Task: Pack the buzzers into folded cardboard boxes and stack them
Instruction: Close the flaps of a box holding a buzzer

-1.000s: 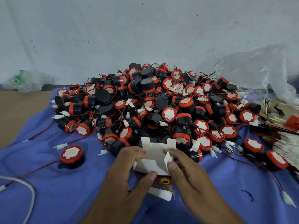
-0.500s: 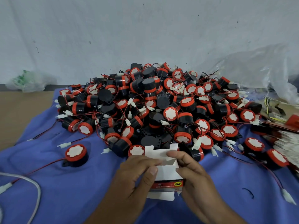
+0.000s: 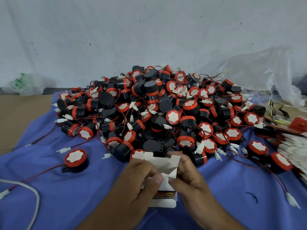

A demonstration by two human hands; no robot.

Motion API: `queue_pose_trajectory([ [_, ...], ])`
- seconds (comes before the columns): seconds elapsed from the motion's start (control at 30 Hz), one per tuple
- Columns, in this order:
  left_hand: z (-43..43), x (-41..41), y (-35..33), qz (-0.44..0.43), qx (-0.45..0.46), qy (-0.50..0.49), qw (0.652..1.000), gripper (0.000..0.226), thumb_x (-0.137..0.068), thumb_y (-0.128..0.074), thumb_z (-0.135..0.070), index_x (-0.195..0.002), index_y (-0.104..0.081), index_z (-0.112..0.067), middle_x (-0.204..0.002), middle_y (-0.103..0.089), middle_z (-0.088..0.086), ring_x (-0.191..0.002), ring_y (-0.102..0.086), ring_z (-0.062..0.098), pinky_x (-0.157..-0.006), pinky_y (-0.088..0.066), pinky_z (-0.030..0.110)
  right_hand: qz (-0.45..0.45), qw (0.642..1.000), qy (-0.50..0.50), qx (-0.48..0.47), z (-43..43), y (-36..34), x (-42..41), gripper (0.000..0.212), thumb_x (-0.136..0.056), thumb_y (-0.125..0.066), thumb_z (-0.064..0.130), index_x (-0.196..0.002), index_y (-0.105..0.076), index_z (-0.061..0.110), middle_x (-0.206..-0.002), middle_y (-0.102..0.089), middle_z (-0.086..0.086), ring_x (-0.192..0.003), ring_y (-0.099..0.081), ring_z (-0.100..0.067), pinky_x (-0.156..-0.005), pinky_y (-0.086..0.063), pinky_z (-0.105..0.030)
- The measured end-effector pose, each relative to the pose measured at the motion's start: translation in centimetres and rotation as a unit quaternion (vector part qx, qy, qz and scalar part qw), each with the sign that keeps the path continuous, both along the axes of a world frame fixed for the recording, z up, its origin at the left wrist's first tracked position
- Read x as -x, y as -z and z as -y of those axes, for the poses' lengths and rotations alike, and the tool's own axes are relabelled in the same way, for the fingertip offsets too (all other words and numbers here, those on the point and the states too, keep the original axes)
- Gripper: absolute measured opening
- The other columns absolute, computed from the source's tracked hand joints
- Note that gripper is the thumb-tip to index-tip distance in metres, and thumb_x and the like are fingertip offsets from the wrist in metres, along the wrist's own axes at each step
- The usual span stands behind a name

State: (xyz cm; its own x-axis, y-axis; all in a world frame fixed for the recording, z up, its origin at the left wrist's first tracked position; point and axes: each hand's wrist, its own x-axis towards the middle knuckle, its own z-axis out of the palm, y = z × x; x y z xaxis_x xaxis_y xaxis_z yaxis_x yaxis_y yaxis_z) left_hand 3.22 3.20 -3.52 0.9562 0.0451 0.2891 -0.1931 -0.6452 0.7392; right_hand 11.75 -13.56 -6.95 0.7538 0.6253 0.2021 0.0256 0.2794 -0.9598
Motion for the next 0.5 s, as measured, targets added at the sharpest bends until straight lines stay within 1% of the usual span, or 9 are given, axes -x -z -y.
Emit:
queue_pose_trajectory([
  [0.07,-0.7,0.0,-0.3,-0.035,0.092,0.033,0.995,0.04,-0.098,-0.038,-0.062,-0.106,-0.068,-0.037,-0.118,-0.054,-0.024,-0.114,-0.054,-0.001,-0.092,-0.042,0.016,-0.001,1.0,0.022,0.004,-0.1,-0.1,0.0,0.043,-0.083,-0.068,0.018,-0.124,-0.06,0.026,-0.118,-0.067,-0.012,-0.107,-0.063,-0.024,-0.087,-0.052,-0.033],
  [0.13,-1.6,0.1,-0.8,-0.084,0.181,0.072,0.977,0.037,-0.1,-0.038,-0.048,-0.12,-0.068,-0.039,-0.131,-0.056,-0.026,-0.127,-0.047,-0.008,-0.102,-0.038,0.016,-0.019,0.999,0.03,-0.003,0.1,-0.2,-0.2,0.039,-0.08,-0.068,0.018,-0.119,-0.063,0.022,-0.114,-0.067,-0.014,-0.104,-0.063,-0.023,-0.083,-0.052,-0.03],
  [0.17,-2.1,0.0,-0.9,-0.098,0.2,0.08,0.972,0.037,-0.097,-0.041,-0.043,-0.121,-0.068,-0.037,-0.132,-0.059,-0.023,-0.127,-0.047,-0.01,-0.104,-0.04,0.017,-0.024,0.999,0.026,-0.004,0.1,-0.2,-0.2,0.04,-0.08,-0.068,0.018,-0.119,-0.063,0.022,-0.115,-0.067,-0.014,-0.105,-0.063,-0.023,-0.083,-0.051,-0.03],
  [0.2,-2.4,-0.1,-1.1,-0.098,0.202,0.071,0.972,0.035,-0.093,-0.046,-0.039,-0.118,-0.07,-0.034,-0.128,-0.063,-0.02,-0.124,-0.051,-0.008,-0.102,-0.044,0.018,-0.027,0.999,0.018,-0.002,0.2,-0.1,-0.2,0.041,-0.08,-0.068,0.018,-0.12,-0.063,0.023,-0.116,-0.067,-0.013,-0.106,-0.063,-0.023,-0.083,-0.051,-0.03],
  [0.27,-2.5,-0.3,-1.4,-0.078,0.214,0.03,0.973,0.027,-0.084,-0.059,-0.035,-0.104,-0.076,-0.029,-0.112,-0.072,-0.014,-0.111,-0.062,-0.002,-0.089,-0.053,0.018,-0.032,0.999,-0.004,-0.003,0.2,0.0,-0.2,0.044,-0.08,-0.067,0.018,-0.123,-0.062,0.025,-0.118,-0.067,-0.01,-0.107,-0.062,-0.021,-0.085,-0.05,-0.03],
  [0.33,-2.2,-0.5,-1.5,-0.061,0.217,-0.01,0.974,0.012,-0.081,-0.069,-0.03,-0.091,-0.077,-0.032,-0.103,-0.073,-0.014,-0.098,-0.066,0.003,-0.077,-0.056,0.019,-0.035,0.999,-0.023,-0.001,0.2,0.0,-0.2,0.049,-0.08,-0.066,0.018,-0.127,-0.06,0.029,-0.123,-0.066,-0.008,-0.111,-0.061,-0.022,-0.088,-0.049,-0.032],
  [0.37,-1.9,-0.5,-1.5,-0.053,0.203,-0.034,0.977,0.011,-0.081,-0.075,-0.025,-0.086,-0.074,-0.034,-0.1,-0.072,-0.014,-0.092,-0.067,0.006,-0.074,-0.057,0.022,-0.034,0.999,-0.033,0.003,0.2,0.0,-0.1,0.052,-0.08,-0.066,0.017,-0.13,-0.058,0.03,-0.128,-0.064,-0.007,-0.114,-0.06,-0.024,-0.091,-0.049,-0.034],
  [0.4,-1.5,-0.6,-1.2,-0.039,0.186,-0.062,0.98,0.019,-0.081,-0.081,-0.021,-0.083,-0.07,-0.036,-0.097,-0.071,-0.013,-0.087,-0.066,0.009,-0.072,-0.058,0.025,-0.031,0.999,-0.042,0.008,0.3,0.1,0.0,0.055,-0.081,-0.064,0.016,-0.133,-0.056,0.03,-0.132,-0.062,-0.007,-0.118,-0.058,-0.025,-0.094,-0.048,-0.035],
  [0.5,-0.1,-0.8,-0.5,0.015,0.194,-0.123,0.973,0.035,-0.064,-0.084,-0.034,-0.085,-0.056,-0.039,-0.094,-0.065,-0.013,-0.087,-0.061,0.007,-0.068,-0.053,0.028,-0.028,0.998,-0.043,0.024,0.5,0.0,0.1,0.055,-0.082,-0.064,0.015,-0.134,-0.054,0.029,-0.132,-0.061,-0.009,-0.119,-0.058,-0.026,-0.094,-0.047,-0.036],
])
